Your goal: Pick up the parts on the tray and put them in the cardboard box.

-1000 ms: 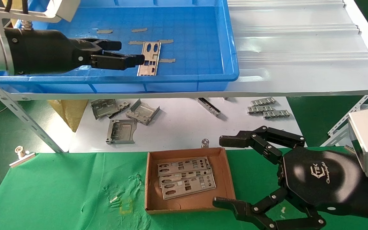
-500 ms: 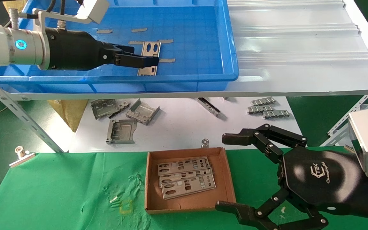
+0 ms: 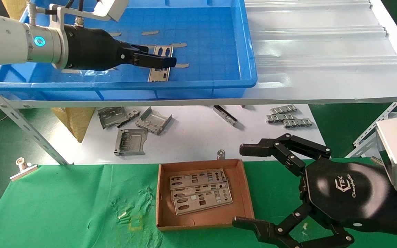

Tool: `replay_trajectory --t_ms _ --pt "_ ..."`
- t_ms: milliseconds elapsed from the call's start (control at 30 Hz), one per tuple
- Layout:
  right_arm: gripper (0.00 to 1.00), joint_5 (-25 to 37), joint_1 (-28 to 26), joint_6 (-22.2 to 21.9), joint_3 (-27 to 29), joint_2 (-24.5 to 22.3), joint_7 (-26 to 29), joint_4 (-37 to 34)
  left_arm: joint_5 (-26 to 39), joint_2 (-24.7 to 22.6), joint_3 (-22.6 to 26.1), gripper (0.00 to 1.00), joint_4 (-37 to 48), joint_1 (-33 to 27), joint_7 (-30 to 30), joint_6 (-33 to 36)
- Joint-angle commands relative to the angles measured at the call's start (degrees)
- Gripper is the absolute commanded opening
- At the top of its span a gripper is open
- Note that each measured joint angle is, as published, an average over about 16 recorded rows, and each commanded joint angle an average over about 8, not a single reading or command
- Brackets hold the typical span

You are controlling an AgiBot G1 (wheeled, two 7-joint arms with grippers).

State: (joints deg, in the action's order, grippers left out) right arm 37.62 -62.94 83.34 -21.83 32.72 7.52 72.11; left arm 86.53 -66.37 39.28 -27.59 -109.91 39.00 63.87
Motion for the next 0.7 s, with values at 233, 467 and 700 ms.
replay_trajectory --t_ms 233,467,700 --pt "1.0 0.0 0.0 0.0 0.0 0.0 0.0 0.0 1.3 -1.3 0.71 0.0 1.83 -0.8 -0.34 -1.1" --pt "1.0 0.0 0.0 0.0 0.0 0.0 0.0 0.0 1.96 -2.16 1.17 0.0 2.34 -1.08 -0.21 -1.41" --pt "1.0 0.0 0.0 0.0 -0.01 0.0 0.0 0.0 2.55 -2.72 1.56 0.0 2.25 -1.14 0.22 -1.81"
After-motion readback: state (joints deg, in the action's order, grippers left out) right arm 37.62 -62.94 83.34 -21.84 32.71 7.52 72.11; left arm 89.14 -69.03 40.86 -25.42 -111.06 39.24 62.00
